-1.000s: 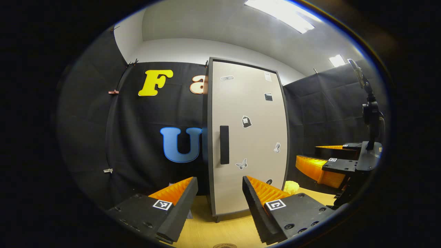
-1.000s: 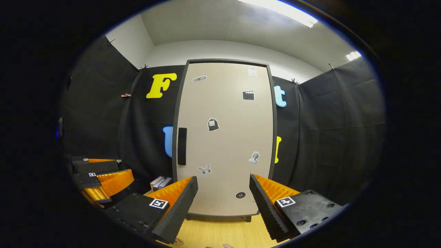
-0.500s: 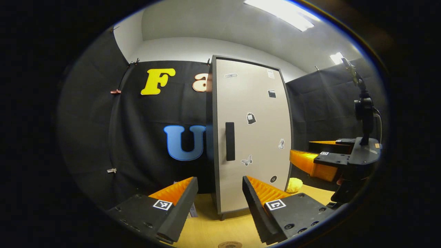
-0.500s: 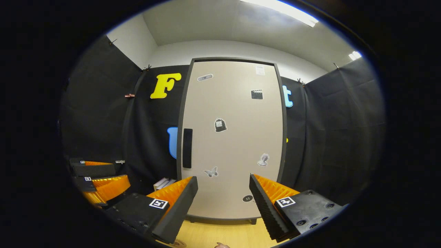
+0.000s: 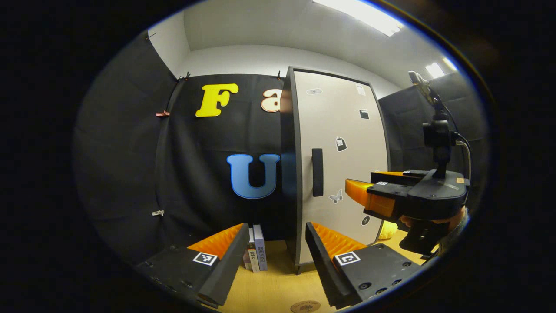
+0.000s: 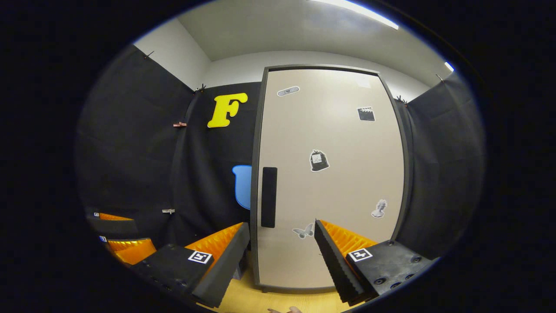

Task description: Open the cabinet door with the right hand, grasp the bottle in the cabinet with the left hand and place it on the coaster, then close the cabinet door with the right hand.

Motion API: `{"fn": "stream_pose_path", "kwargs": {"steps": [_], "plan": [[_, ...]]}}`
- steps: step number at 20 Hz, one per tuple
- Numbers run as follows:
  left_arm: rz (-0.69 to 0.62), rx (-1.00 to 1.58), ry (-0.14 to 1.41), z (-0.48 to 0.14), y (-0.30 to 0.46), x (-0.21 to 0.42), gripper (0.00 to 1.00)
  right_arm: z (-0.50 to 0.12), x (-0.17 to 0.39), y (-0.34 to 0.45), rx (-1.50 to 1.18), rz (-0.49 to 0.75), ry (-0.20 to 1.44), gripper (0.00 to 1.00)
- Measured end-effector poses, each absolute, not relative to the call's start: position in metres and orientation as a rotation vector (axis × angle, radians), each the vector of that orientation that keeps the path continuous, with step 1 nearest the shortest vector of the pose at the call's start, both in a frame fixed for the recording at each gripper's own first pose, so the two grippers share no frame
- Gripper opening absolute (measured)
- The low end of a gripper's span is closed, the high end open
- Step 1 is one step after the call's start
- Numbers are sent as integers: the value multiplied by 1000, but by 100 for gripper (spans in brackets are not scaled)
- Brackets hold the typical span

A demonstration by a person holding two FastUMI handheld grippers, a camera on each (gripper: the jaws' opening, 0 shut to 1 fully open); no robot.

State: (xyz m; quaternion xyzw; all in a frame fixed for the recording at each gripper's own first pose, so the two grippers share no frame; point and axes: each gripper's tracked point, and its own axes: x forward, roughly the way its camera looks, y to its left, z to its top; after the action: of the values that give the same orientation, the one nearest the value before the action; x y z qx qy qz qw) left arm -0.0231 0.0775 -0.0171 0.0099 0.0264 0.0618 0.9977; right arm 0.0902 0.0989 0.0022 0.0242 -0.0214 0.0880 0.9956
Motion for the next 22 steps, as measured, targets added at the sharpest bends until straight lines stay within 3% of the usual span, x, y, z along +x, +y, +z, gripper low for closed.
{"fn": "stream_pose_path", "kwargs": {"steps": [16,18,19,20,22], "plan": [[142,15,102,-41,119,-32,83,-6,200,134,37,95,-65,95],[154,5,115,-45,126,-32,83,-6,207,137,52,93,-68,90],[157,1,123,-49,129,-31,83,-7,211,137,59,84,-65,94],[158,-4,130,-51,131,-30,83,-9,215,137,63,81,-59,86],[161,-13,136,-54,134,-30,83,-11,223,140,76,73,-52,82]]}}
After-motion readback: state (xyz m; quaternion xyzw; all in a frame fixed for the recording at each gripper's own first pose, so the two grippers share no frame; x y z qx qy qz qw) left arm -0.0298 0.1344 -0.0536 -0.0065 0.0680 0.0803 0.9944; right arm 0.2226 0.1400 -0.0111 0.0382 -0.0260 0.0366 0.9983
